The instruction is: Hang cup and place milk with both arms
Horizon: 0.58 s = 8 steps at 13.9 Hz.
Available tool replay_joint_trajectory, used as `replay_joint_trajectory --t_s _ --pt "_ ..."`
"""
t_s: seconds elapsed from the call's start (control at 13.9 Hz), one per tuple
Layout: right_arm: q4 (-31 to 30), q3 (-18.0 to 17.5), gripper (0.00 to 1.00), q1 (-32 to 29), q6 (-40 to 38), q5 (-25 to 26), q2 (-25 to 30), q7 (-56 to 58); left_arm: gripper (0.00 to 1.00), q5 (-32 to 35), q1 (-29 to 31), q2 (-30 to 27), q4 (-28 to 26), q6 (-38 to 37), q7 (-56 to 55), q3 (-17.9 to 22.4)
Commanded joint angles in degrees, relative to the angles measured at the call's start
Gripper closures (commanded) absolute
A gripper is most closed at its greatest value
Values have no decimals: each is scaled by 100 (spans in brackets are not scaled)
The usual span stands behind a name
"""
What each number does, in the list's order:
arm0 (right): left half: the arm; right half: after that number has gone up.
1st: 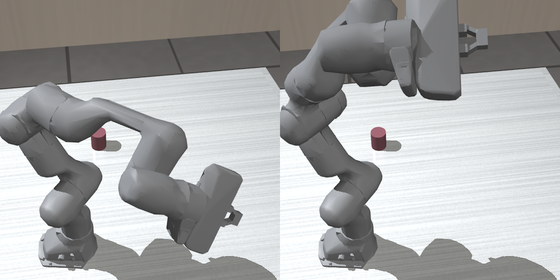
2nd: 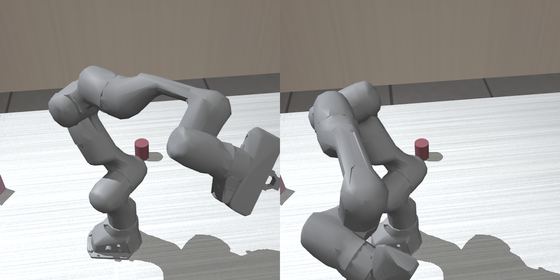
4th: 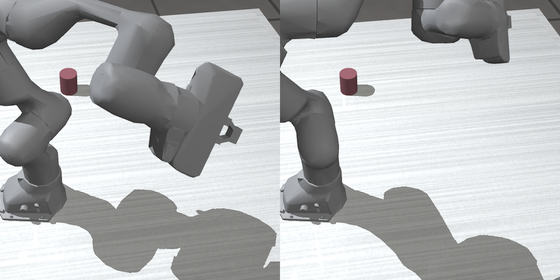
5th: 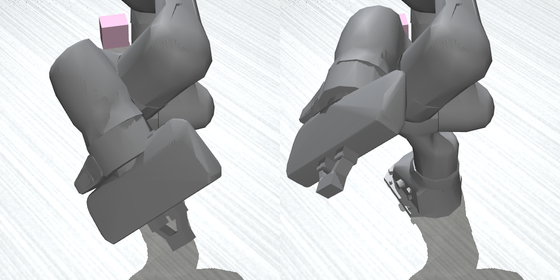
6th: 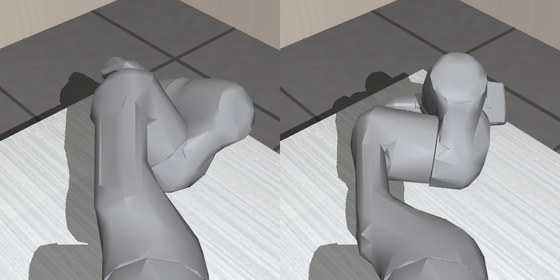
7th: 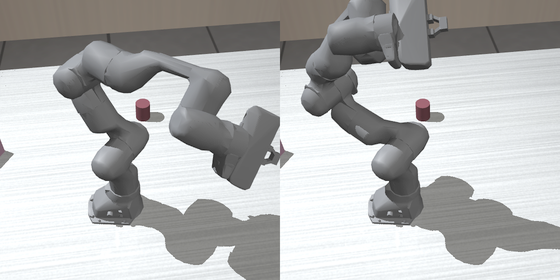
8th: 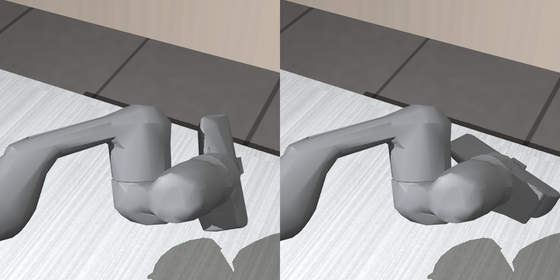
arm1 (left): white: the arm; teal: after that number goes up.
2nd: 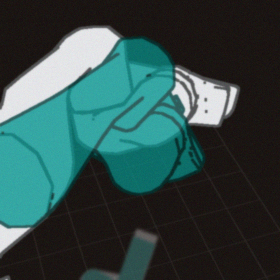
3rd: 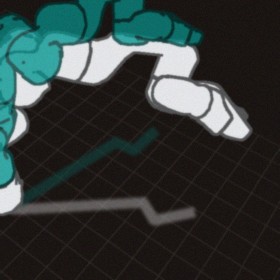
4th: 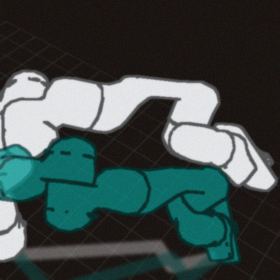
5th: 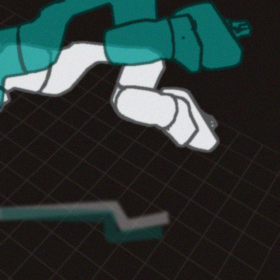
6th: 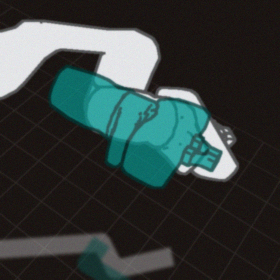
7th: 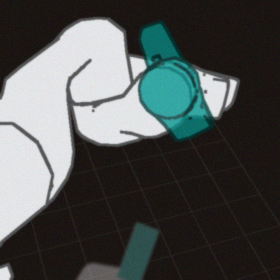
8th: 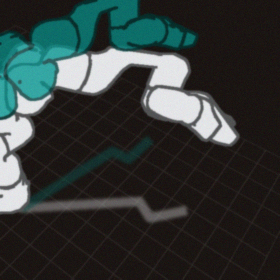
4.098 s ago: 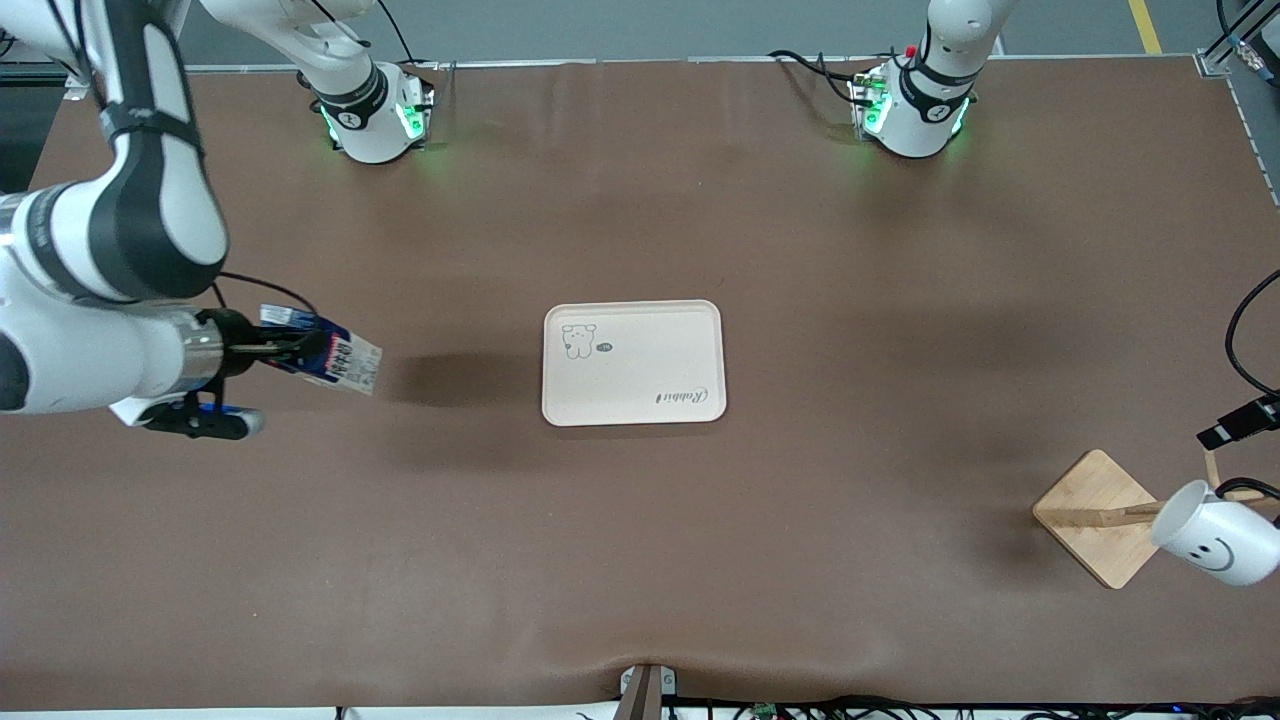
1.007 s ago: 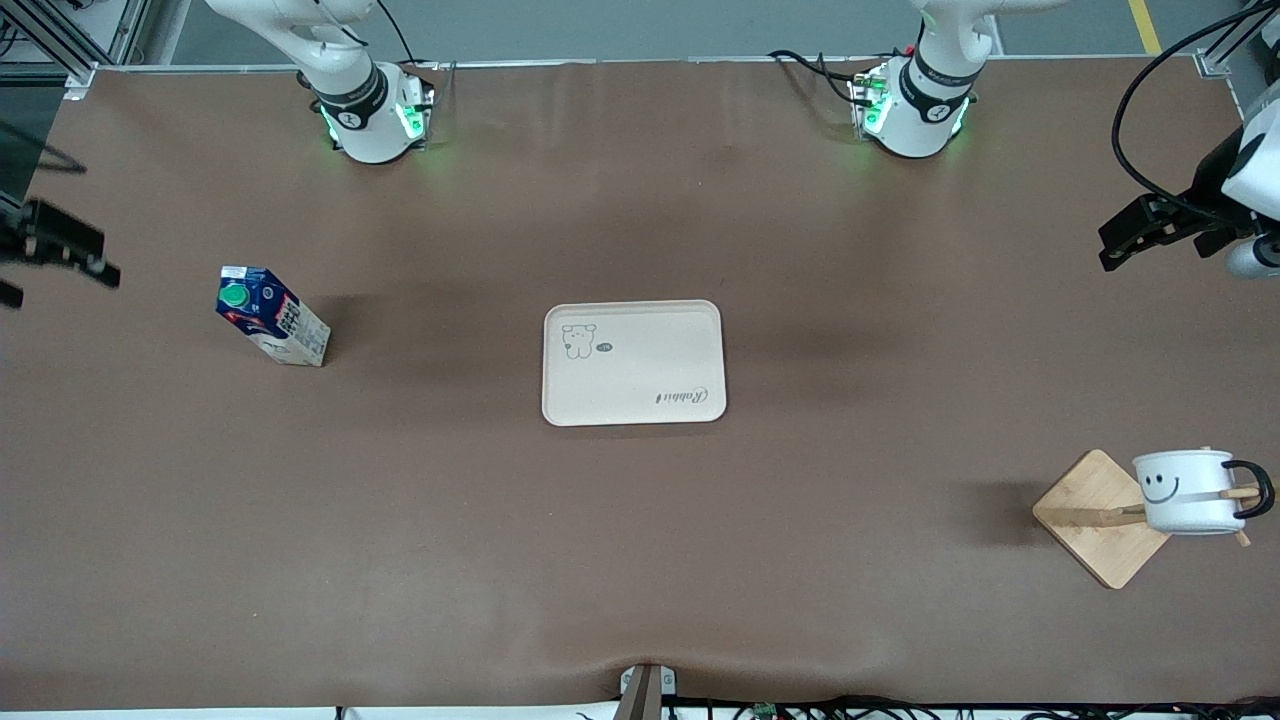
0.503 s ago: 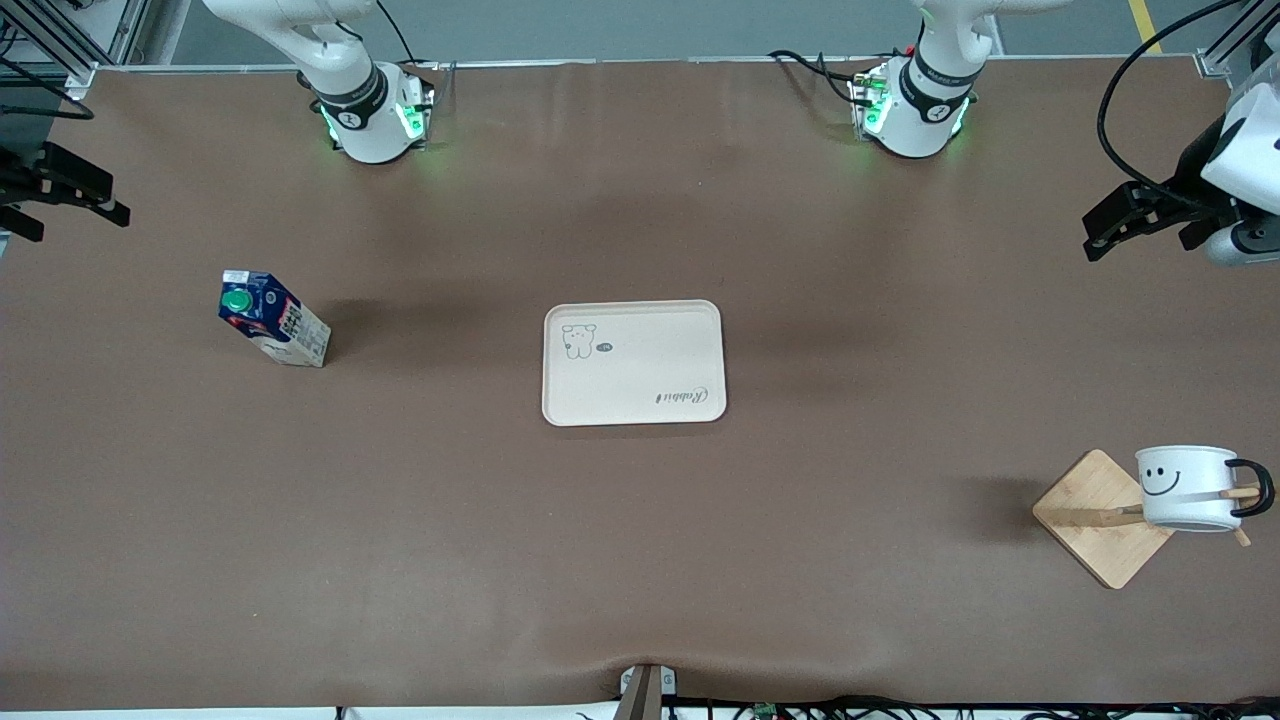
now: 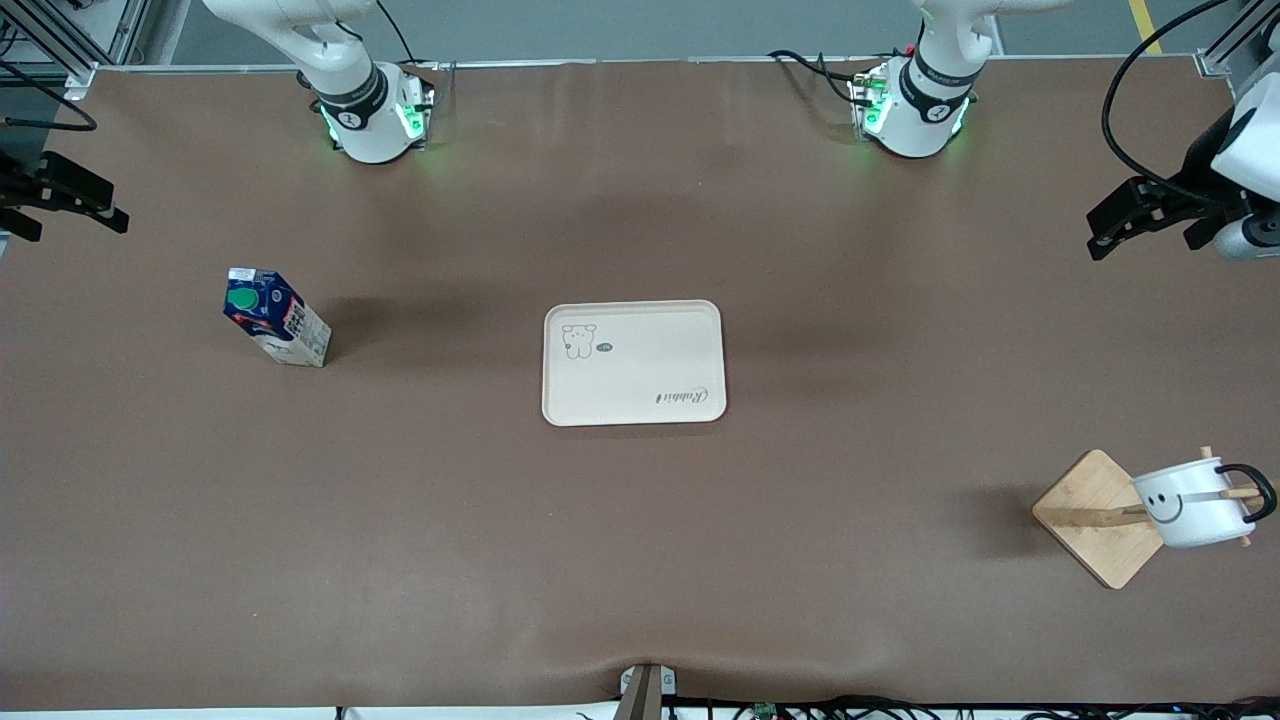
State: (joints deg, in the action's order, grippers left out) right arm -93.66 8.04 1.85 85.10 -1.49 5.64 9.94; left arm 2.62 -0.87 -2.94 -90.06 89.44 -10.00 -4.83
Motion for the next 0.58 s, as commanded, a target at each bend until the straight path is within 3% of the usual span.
replay_joint_trajectory --t_s 0.0,0.5 --pt "-21 31 0 140 -3 237 60 -141 0 -104 -80 83 138 -59 104 52" --pt "-3 48 0 62 -20 228 51 -133 0 -104 -115 92 129 -252 95 43"
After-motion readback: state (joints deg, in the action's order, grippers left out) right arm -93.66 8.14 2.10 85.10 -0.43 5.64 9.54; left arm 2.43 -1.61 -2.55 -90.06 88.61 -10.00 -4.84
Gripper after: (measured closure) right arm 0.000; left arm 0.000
